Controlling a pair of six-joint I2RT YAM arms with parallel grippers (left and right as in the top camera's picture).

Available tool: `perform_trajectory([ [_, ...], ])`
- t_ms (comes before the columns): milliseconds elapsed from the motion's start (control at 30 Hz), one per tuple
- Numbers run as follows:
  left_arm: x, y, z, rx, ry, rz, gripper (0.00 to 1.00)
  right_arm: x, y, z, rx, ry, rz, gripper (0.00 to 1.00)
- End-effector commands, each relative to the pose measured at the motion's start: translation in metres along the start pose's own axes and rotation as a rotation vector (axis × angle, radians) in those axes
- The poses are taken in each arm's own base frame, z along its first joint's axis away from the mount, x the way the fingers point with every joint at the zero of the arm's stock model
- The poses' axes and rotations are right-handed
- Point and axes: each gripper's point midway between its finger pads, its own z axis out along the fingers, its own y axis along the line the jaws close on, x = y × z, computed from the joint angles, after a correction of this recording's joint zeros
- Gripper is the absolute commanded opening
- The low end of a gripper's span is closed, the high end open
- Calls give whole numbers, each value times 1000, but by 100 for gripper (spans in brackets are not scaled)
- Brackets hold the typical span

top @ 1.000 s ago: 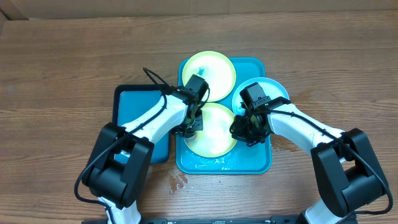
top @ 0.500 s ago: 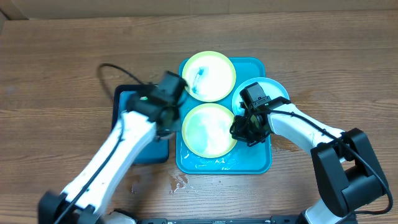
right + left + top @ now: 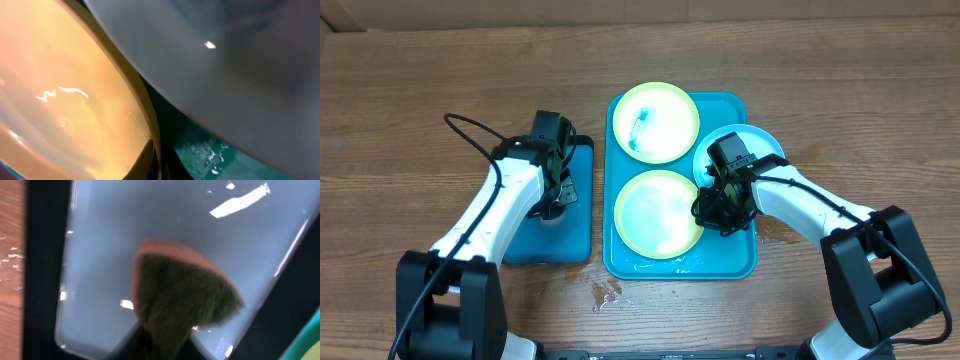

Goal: Clean dirty plates on tray and stack at the side
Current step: 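Dip the sponge into the water tray with the left gripper, then grasp the lower yellow plate with the right gripper and lift it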

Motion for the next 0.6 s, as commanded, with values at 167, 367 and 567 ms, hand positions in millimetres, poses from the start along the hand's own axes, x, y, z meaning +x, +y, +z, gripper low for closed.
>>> perform_trajectory([
  [167, -12, 9, -51, 96, -67, 19, 39, -7, 1, -49, 110, -98, -90, 4],
  [367, -20, 38, -127, 154, -210, -60, 63, -23, 45, -105, 104, -271, -224, 4],
  [567, -15, 51, -207, 292, -381, -95, 72, -40, 114, -144, 48, -475, -402, 4],
])
